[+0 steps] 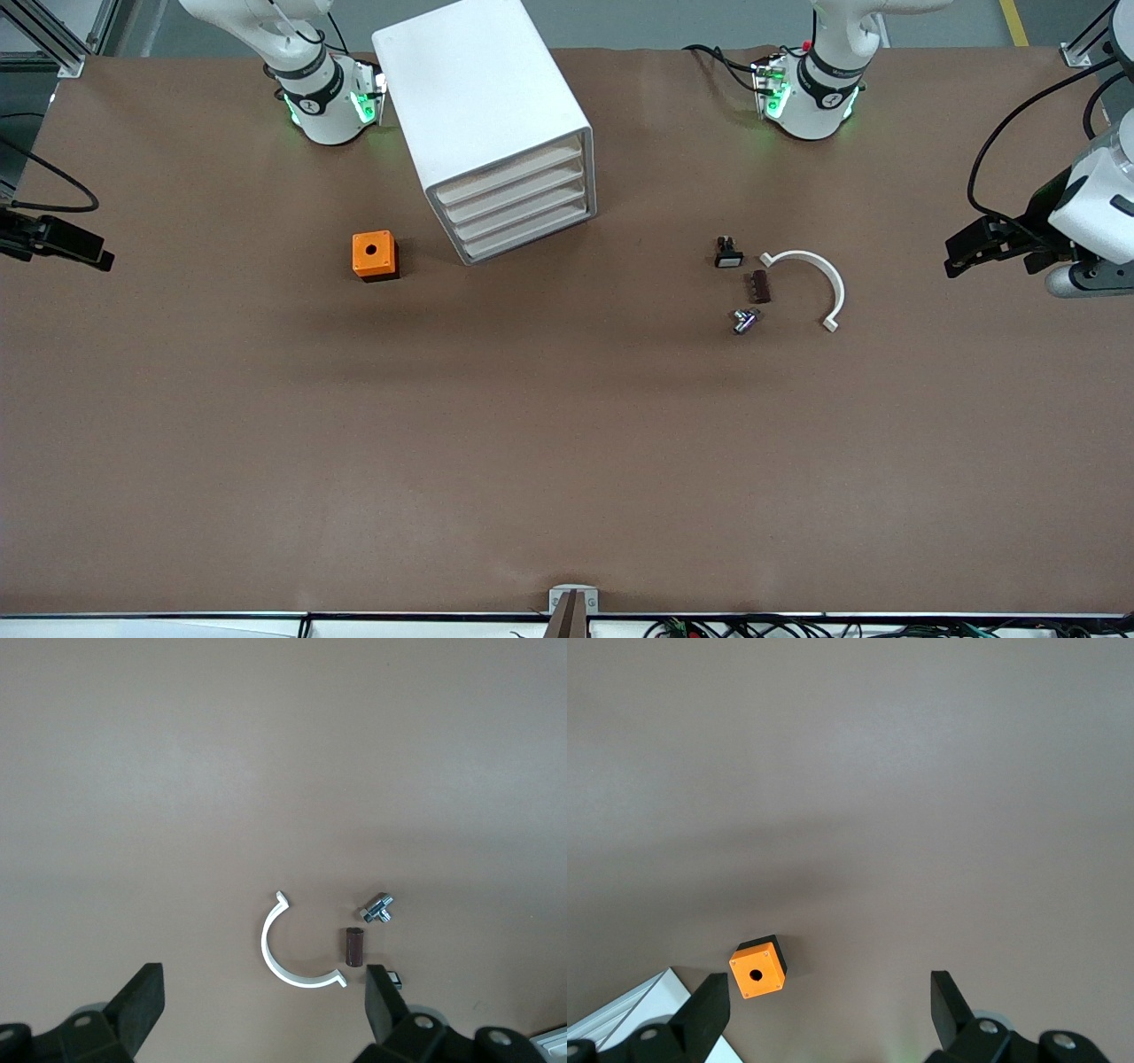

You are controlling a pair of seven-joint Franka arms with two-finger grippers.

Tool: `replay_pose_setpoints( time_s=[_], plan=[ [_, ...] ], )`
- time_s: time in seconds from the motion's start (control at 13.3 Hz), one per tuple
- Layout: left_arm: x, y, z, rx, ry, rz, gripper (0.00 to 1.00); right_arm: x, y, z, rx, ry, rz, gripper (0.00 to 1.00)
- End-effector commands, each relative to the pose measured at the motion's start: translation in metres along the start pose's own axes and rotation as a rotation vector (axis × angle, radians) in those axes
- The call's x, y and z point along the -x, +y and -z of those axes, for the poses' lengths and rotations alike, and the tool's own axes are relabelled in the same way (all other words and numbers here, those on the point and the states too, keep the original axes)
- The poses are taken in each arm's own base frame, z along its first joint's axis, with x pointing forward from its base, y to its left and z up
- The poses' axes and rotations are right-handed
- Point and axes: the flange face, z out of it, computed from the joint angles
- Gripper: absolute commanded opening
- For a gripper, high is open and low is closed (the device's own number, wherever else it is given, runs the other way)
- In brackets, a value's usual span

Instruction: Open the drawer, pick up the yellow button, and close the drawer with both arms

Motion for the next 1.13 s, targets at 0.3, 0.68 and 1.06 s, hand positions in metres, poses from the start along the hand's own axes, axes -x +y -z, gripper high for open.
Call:
replay_pose_setpoints(
  time_s=[0.3, 0.68, 1.06],
  plan=[
    [-0.002, -0.001, 0.002, -0.015, -0.003, 0.016, 1.00, 0.002, 0.002, 0.005, 0.009, 0.007, 0.007, 1.00],
    [-0.011, 0.008, -0.028, -0.026, -0.066, 0.046, 1.00, 0.002, 0.001, 0.005, 0.009, 0.007, 0.007, 1.00],
    [-0.007, 0.030, -0.057, -0.025, -0.183, -0.012, 1.00, 0.002, 0.000, 0.006, 0.009, 0.009, 0.008, 1.00]
  ],
)
